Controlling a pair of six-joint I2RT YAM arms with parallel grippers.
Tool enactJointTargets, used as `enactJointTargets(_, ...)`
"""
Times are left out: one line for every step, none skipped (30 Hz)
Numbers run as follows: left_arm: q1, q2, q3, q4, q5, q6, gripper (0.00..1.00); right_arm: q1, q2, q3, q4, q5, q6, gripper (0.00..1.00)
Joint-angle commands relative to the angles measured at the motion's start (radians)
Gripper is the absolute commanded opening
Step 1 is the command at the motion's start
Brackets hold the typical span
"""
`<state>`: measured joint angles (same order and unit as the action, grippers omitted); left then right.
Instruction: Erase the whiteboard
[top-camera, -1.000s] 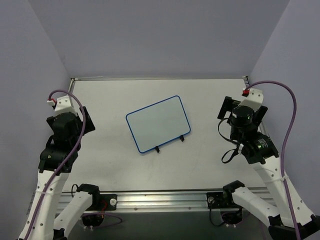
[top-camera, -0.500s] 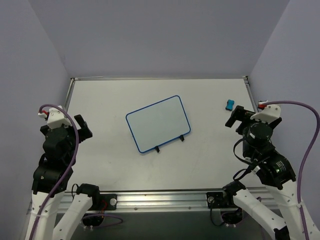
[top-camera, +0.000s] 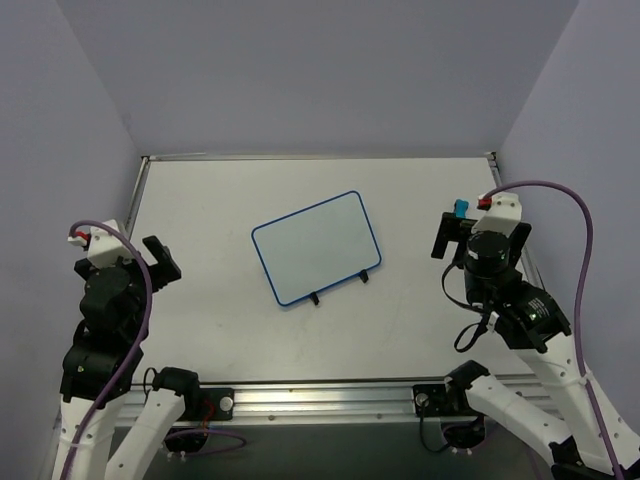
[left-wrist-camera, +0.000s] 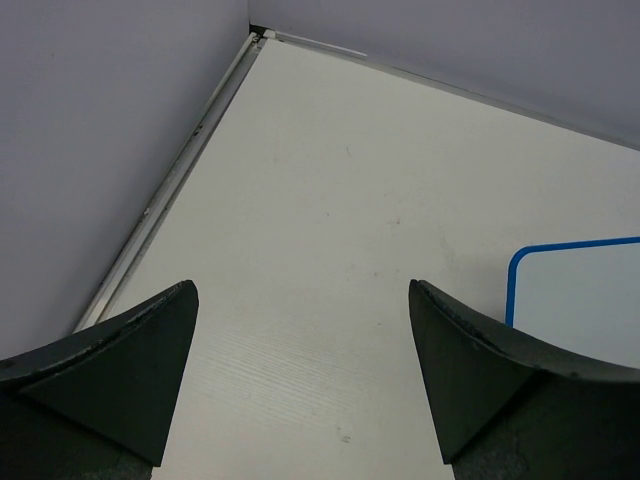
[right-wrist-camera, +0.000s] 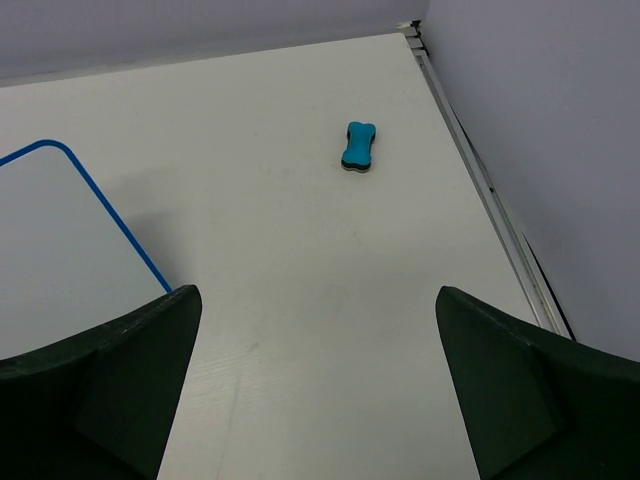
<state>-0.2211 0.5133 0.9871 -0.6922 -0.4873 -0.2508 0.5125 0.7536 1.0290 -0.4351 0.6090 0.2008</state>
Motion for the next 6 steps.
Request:
enactJointTargets(-0.006,-0.006,-0.001,0.036,-0.014,0.008,0.94,0.003,-0.014,-0.015,0.006,0.014,0.002,1.00)
enactJointTargets(-0.007,-0.007,-0.001,0.034,-0.014,0.008,0.94,0.003,-0.013,-0.015,0.007,0.015,0.002,1.00)
enactJointTargets(-0.009,-0.007,-0.002,0.036,-0.014,0.008,0.94,0.003,-0.013,-0.015,0.006,0.017,0.003,1.00)
enactJointTargets(-0.009,-0.007,-0.001,0.034,-0.014,0.010,0.94,0.003,-0.008,-0.015,0.004,0.018,0.003,1.00)
enactJointTargets(-0.009,-0.006,-0.002,0.034,-0.016,0.010,0.94,0.003,-0.008,-0.012,0.003,0.018,0.003,1.00)
enactJointTargets(-0.011,-0.007,-0.002,0.036,-0.016,0.010,0.94,0.003,-0.007,-0.012,0.001,0.020,0.003,1.00)
